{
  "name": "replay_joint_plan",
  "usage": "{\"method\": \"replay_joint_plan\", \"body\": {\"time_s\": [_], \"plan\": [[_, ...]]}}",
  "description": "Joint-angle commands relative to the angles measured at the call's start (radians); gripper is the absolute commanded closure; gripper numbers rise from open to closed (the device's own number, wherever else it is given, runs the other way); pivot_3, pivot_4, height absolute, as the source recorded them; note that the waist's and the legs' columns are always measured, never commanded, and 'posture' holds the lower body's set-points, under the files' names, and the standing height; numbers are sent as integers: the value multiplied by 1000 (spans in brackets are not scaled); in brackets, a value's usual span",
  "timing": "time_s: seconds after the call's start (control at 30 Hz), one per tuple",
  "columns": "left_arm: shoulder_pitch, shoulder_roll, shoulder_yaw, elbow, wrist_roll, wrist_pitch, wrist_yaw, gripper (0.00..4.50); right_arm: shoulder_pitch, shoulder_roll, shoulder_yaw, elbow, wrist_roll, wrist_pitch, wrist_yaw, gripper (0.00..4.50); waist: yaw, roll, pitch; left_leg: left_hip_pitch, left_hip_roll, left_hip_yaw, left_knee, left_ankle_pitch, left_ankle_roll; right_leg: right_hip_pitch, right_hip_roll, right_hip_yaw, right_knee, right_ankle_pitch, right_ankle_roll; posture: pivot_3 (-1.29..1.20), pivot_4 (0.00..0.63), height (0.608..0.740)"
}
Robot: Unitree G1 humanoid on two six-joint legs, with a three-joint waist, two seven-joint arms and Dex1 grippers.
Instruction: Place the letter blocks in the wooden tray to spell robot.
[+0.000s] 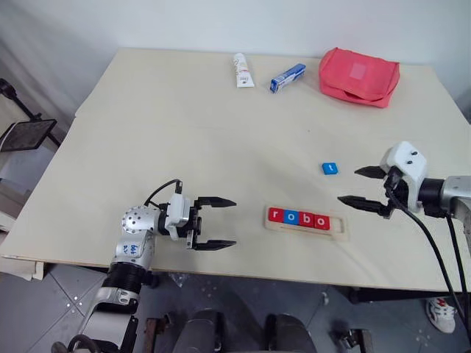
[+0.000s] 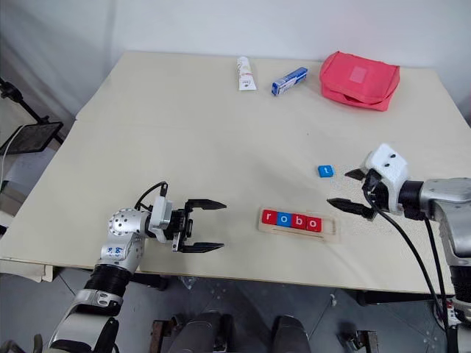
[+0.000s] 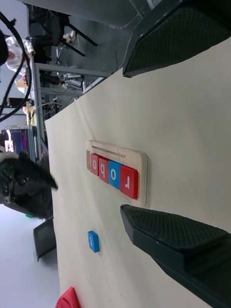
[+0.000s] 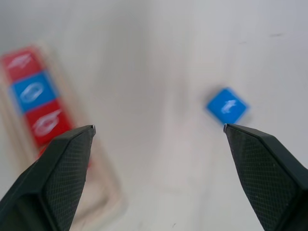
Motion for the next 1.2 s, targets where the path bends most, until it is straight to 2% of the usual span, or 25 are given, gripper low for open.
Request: {"method": "replay_joint_plan", "body": {"time_s": [0.03,0.2,0.5,0.8,1.13,1.2], "plan": [[-10,-7,-3,-2,-3,-10,3,0,-67,76,-48,42,29,22,-120,22,0,0,0,0,0,0,0,0,0,0,0,0,0,0,0,0,150,740],[-23,-11,-3,7,-6,-10,-9,0,-165,195,-39,168,10,-13,-258,22,-2,0,0,0,0,0,0,0,0,-1,0,0,2,0,0,0,150,740],[-23,2,1,2,-7,-8,-12,0,-257,338,-30,380,-44,-143,-451,22,-9,0,0,0,-1,-1,0,0,0,-2,0,0,4,0,0,0,150,740],[1,8,0,-31,-10,1,1,0,-270,413,-17,500,-65,-220,-546,22,-28,0,0,0,-1,-2,-1,0,0,-3,0,0,5,0,0,0,150,740],[14,13,-2,-50,-10,4,14,0,-266,423,-12,515,-75,-179,-568,22,-27,0,0,0,-1,-2,-1,0,0,-3,0,1,5,0,0,0,150,740],[14,11,-3,-51,-10,3,16,0,-266,424,-12,517,-83,-166,-586,398,-26,0,0,0,-1,-2,-1,0,0,-3,0,1,6,0,0,0,150,740]]}}
